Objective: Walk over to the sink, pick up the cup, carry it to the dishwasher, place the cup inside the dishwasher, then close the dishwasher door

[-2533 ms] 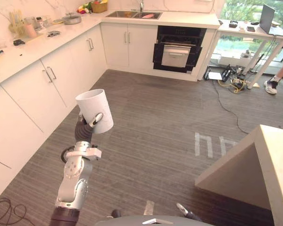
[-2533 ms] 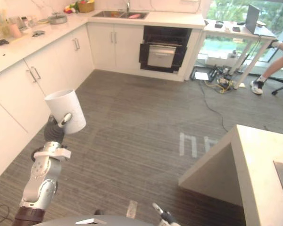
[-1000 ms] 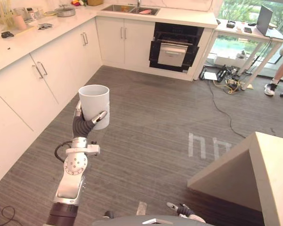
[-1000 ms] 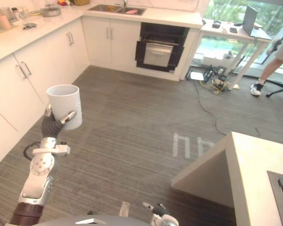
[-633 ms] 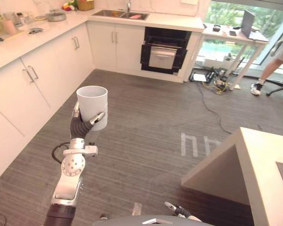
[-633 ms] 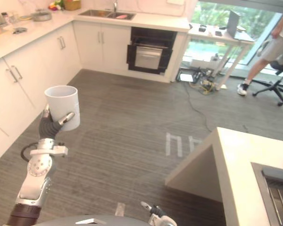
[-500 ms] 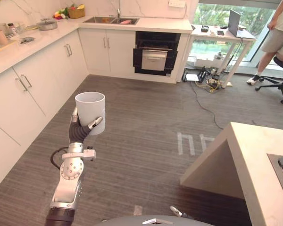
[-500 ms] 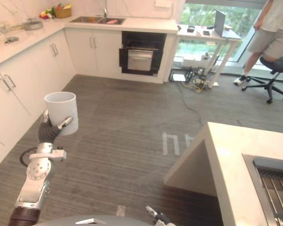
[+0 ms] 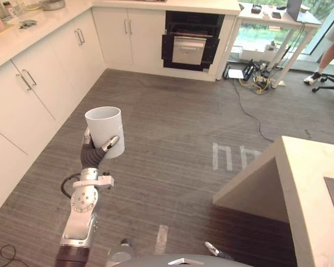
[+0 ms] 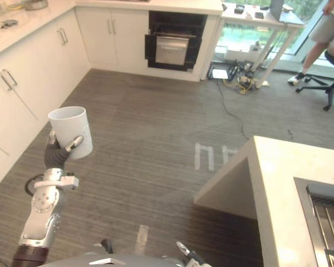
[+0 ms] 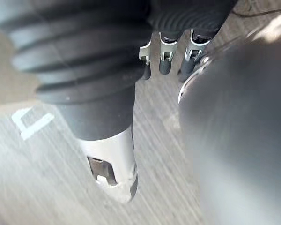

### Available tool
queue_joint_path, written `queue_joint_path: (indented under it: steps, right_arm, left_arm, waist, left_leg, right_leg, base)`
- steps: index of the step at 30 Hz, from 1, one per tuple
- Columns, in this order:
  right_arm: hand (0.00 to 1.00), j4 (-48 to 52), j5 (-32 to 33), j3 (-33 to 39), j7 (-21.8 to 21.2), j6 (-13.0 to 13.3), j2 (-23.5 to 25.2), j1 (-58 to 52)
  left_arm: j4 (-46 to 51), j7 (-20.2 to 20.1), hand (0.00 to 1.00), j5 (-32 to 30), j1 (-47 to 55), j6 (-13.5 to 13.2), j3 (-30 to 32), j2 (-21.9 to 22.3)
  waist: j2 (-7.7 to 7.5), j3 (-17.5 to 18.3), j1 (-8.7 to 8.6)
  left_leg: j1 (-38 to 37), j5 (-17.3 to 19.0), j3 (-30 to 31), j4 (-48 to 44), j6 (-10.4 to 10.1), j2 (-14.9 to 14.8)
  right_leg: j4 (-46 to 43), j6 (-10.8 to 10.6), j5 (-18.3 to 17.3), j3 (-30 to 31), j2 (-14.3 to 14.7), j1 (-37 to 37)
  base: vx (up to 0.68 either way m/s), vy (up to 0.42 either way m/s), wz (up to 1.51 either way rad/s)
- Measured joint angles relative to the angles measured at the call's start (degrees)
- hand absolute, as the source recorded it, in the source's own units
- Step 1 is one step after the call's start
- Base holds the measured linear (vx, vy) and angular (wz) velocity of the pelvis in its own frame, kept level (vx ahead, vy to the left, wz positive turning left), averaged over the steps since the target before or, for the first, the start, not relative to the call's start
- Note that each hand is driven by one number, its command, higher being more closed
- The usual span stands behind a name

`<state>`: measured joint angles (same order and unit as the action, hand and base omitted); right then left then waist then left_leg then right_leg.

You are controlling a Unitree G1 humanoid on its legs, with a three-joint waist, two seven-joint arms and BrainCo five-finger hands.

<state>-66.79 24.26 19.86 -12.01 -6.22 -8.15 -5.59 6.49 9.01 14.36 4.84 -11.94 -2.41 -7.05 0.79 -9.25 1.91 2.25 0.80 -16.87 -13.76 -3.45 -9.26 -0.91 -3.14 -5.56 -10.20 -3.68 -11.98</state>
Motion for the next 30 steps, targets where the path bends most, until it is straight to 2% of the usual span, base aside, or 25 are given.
queue_joint_path:
  steps: [2, 3, 5, 6, 7, 8, 9, 10, 12, 14, 15, 16, 18, 19, 20, 21, 22, 23, 24, 25, 26, 27, 28, 29, 30]
  right_arm:
    - [0.0, 0.0, -0.2, 0.6, 0.0, 2.8, -0.9, -0.9]
    - [0.0, 0.0, -0.1, 0.5, 0.1, 3.7, -0.9, -1.0]
    - [0.0, 1.2, 0.6, -1.6, 0.3, 6.1, -0.6, -0.7]
    - [0.0, 1.4, 1.0, -1.8, 0.6, 6.4, -0.3, -0.8]
    - [0.0, 1.8, 2.2, -1.8, 1.6, 6.7, 0.1, -1.0]
    - [0.0, 2.5, 2.7, -1.9, 2.3, 6.7, 0.4, -0.6]
    - [0.0, 3.5, 3.3, -2.3, 2.9, 7.1, 1.0, 0.0]
    - [0.0, 3.6, 3.5, -3.5, 3.0, 7.1, 1.2, 0.4]
    - [0.0, 4.3, 3.5, -3.9, 2.8, 7.1, 1.4, -0.4]
    - [0.0, 5.0, 3.4, -3.7, 2.6, 7.0, 2.0, -1.1]
    - [0.0, 5.0, 3.1, -2.8, 2.6, 6.5, 2.4, -1.8]
    - [0.0, 5.0, 2.5, -2.0, 2.6, 5.8, 3.0, -2.5]
    - [0.0, 5.0, 2.3, -1.0, 2.6, 5.2, 4.1, -3.5]
    - [0.0, 5.1, 2.2, 0.2, 2.7, 4.5, 4.9, -5.5]
    - [0.0, 5.0, 1.4, 0.7, 2.8, 4.1, 5.0, -6.7]
    - [0.0, 5.3, 0.5, 1.8, 2.8, 3.4, 4.6, -7.9]
    - [0.0, 5.7, 0.0, 1.8, 3.1, 3.2, 3.7, -8.3]
    - [0.0, 6.0, 0.1, 1.8, 3.4, 3.0, 3.6, -8.6]
    - [0.0, 7.4, 0.0, 1.9, 3.6, 2.4, 3.1, -9.5]
    - [0.0, 7.8, 0.0, 1.8, 4.3, 2.2, 3.2, -9.4]
    - [0.0, 7.8, 0.1, 1.7, 4.8, 2.1, 3.5, -9.7]
    - [0.0, 7.9, 0.2, 2.0, 4.9, 2.3, 3.5, -10.2]
    - [0.0, 7.9, 0.1, 3.1, 4.8, 2.8, 4.0, -10.9]
    - [0.0, 8.1, 0.1, 2.9, 5.0, 3.6, 3.8, -11.1]
    - [0.0, 8.6, 0.1, 2.1, 5.0, 4.1, 3.7, -10.8]
  left_arm:
    - [0.7, -2.3, 1.0, 3.9, 1.3, 0.0, -0.2, 1.3]
    - [0.9, -2.8, 1.0, 4.5, 1.3, 0.0, -0.3, 1.3]
    - [2.3, -4.7, 1.0, 5.5, -0.1, 0.0, -1.5, 0.8]
    - [2.3, -5.0, 1.0, 5.6, -0.8, 0.0, -2.4, 0.4]
    - [2.3, -5.9, 1.0, 5.6, -1.7, 0.0, -3.3, -0.3]
    - [1.9, -6.0, 1.0, 5.7, -2.2, 0.1, -3.3, -0.3]
    - [1.3, -5.7, 1.0, 5.7, -2.4, 0.5, -3.4, -0.6]
    - [1.3, -5.5, 1.0, 5.7, -2.4, 0.6, -3.3, -0.8]
    - [1.3, -4.8, 1.0, 5.7, -2.4, 0.1, -2.4, -0.9]
    - [1.6, -4.4, 1.0, 5.5, -2.5, -0.7, -2.5, -0.9]
    - [1.6, -4.4, 1.0, 5.2, -2.9, -0.7, -2.9, -1.0]
    - [1.7, -4.4, 1.0, 5.0, -3.5, -0.7, -3.3, -1.0]
    - [1.8, -4.4, 1.0, 5.1, -4.5, -0.6, -4.1, -1.8]
    - [2.0, -4.4, 1.0, 5.2, -4.4, -0.5, -4.9, -2.0]
    - [2.1, -4.4, 1.0, 5.4, -4.3, -0.5, -4.9, -1.8]
    - [2.6, -4.3, 1.0, 5.8, -3.5, -0.4, -5.1, 0.0]
    - [3.7, -4.5, 1.0, 5.8, -3.2, -0.4, -5.3, 0.9]
    - [4.4, -4.5, 1.0, 5.8, -3.2, -0.5, -5.5, 1.3]
    - [4.6, -4.8, 1.0, 5.7, -3.1, -0.5, -5.9, 2.0]
    - [4.7, -4.9, 1.0, 5.7, -3.3, -0.5, -6.7, 2.7]
    - [4.7, -4.9, 1.0, 5.6, -2.6, -0.5, -8.1, 3.1]
    - [4.7, -5.0, 1.0, 5.6, -2.3, -0.5, -9.2, 3.5]
    - [4.8, -5.8, 1.0, 5.5, -2.3, -0.5, -10.6, 4.3]
    - [5.4, -6.3, 1.0, 5.4, -2.0, -0.5, -11.1, 5.2]
    - [5.7, -6.6, 1.0, 5.4, -1.7, -0.5, -11.0, 5.5]
  waist:
    - [1.6, -0.3, 0.41]
    - [1.77, -0.2, 0.38]
    - [0.55, 0.4, 0.32]
    - [-0.09, 0.6, 0.32]
    - [-1.07, 1.0, 0.22]
    - [-2.07, 0.4, 0.17]
    - [-2.33, 0.2, -0.55]
    - [-1.65, -0.4, -0.79]
    - [-1.67, -0.8, -0.83]
    - [-2.1, -0.9, -2.15]
    - [-1.61, -1.2, -2.99]
    - [-1.39, -1.4, -3.57]
    - [-2.34, -1.8, -3.98]
    - [-2.7, -1.7, -4.38]
    - [-3.31, -1.4, -4.45]
    - [-1.12, -1.5, -4.54]
    - [1.12, -0.2, -4.83]
    - [1.68, 0.3, -4.89]
    - [3.16, 1.0, -5.28]
    - [4.31, 2.1, -5.48]
    - [3.03, 2.0, -5.46]
    - [3.04, 2.1, -5.54]
    - [3.56, 2.4, -5.65]
    - [3.6, 2.1, -4.93]
    - [4.18, 2.0, -4.78]
  left_leg:
    - [1.1, 5.6, 3.4, -3.5, 0.0, 0.2]
    - [1.8, 6.4, 3.7, -4.7, 0.2, 0.4]
    - [3.8, 10.5, 4.7, -10.3, 2.1, 3.3]
    - [3.7, 11.6, 4.8, -11.2, 2.7, 4.5]
    - [3.3, 13.6, 5.2, -11.6, 2.6, 7.0]
    - [3.0, 14.3, 5.4, -12.2, 3.3, 8.0]
    - [1.0, 15.0, 5.9, -11.8, 4.0, 9.4]
    - [-2.2, 15.4, 6.2, -10.6, 4.9, 9.6]
    - [-6.6, 15.6, 6.7, -7.5, 5.5, 9.6]
    - [-10.6, 15.6, 8.5, -4.0, 5.5, 9.2]
    - [-12.4, 15.5, 9.2, -2.7, 5.1, 8.1]
    - [-13.7, 15.4, 9.8, -2.0, 4.2, 7.5]
    - [-15.0, 15.7, 10.3, -2.1, 3.6, 8.1]
    - [-18.4, 18.4, 11.3, -1.9, 2.5, 8.7]
    - [-20.2, 20.0, 11.8, -2.0, 2.0, 8.5]
    - [-22.7, 22.7, 12.0, -1.8, 1.5, 6.5]
    - [-23.9, 26.4, 12.2, -0.6, 2.0, 4.4]
    - [-24.7, 27.2, 12.2, 0.5, 3.4, 4.0]
    - [-26.4, 27.7, 12.3, 2.4, 5.1, 2.8]
    - [-25.8, 24.4, 12.4, -1.2, 5.0, 1.9]
    - [-22.0, 21.4, 12.6, -11.2, 5.6, 1.4]
    - [-19.6, 19.3, 13.0, -17.0, 4.3, 0.6]
    - [-14.3, 13.1, 15.0, -28.9, 0.3, -1.6]
    - [-8.7, 8.8, 15.3, -40.2, -0.1, -3.9]
    - [-6.2, 9.2, 15.0, -45.0, 0.6, -4.8]
  right_leg:
    - [-3.3, -1.0, -3.2, 1.4, -0.3, 1.4]
    - [-5.5, -1.4, -4.5, 1.5, -0.8, 2.3]
    - [-16.6, -3.4, -11.0, 0.6, -5.1, 6.5]
    - [-18.6, -4.3, -12.2, -0.1, -6.7, 6.5]
    - [-28.2, -4.5, -12.8, -0.1, -10.0, 8.6]
    - [-35.7, -3.0, -12.0, 0.5, -11.8, 11.8]
    - [-48.8, 1.3, -5.5, 2.0, -14.1, 18.0]
    - [-56.9, 1.9, -2.3, 3.7, -14.3, 21.8]
    - [-58.6, 1.8, -6.3, 2.9, -11.8, 25.3]
    - [-48.0, 0.7, -7.7, 1.0, -7.6, 26.3]
    - [-36.3, -0.1, -6.7, 0.2, -4.3, 26.3]
    - [-20.7, -1.0, -1.4, 0.9, -1.5, 25.9]
    - [-7.4, -2.7, 4.3, 2.9, -0.9, 25.5]
    - [-6.8, -2.3, 3.6, 3.3, -1.1, 25.1]
    - [-7.2, -0.7, 5.3, 3.5, -1.2, 24.3]
    - [-11.3, 1.0, 9.0, 3.0, 0.3, 24.5]
    - [-16.5, 2.3, 9.8, 3.3, 2.2, 27.0]
    - [-19.3, 2.9, 9.6, 3.1, 3.0, 28.0]
    - [-23.4, 4.3, 6.5, 2.0, 3.8, 29.3]
    - [-28.0, 4.8, 2.0, 1.3, 3.8, 30.2]
    - [-30.5, 5.0, -1.4, 0.9, 3.4, 29.6]
    - [-30.5, 5.0, -2.7, 0.4, 3.5, 28.2]
    - [-29.3, 5.5, -4.7, -0.6, 4.4, 25.4]
    - [-28.1, 6.9, -6.8, -0.8, 6.0, 22.5]
    - [-27.2, 7.4, -7.4, -0.8, 6.7, 20.6]
  base:
    - [-0.07, 0.075, -0.27]
    - [-0.05, 0.137, -0.08]
    - [0.01, 0.199, 0.25]
    - [0.12, 0.195, 0.45]
    - [0.15, 0.198, 0.35]
    - [0.19, 0.254, 0.41]
    - [0.24, 0.253, 0.32]
    - [0.2, 0.168, 0.27]
    - [0.26, 0.091, 0.15]
    - [0.35, 0.021, 0.4]
    - [0.39, -0.033, 0.47]
    - [0.41, -0.046, 0.43]
    - [0.42, -0.106, 0.39]
    - [0.46, -0.15, 0.45]
    - [0.62, -0.184, 0.37]
    - [0.54, -0.155, 0.18]
    - [0.53, -0.16, 0.12]
    - [0.43, -0.18, 0.15]
    - [0.53, -0.215, 0.16]
    - [0.62, -0.298, 0.17]
    - [0.5, -0.274, 0.22]
    - [0.52, -0.288, 0.34]
    - [0.55, -0.215, 0.38]
    - [0.56, -0.163, 0.28]
    - [0.67, -0.152, 0.05]
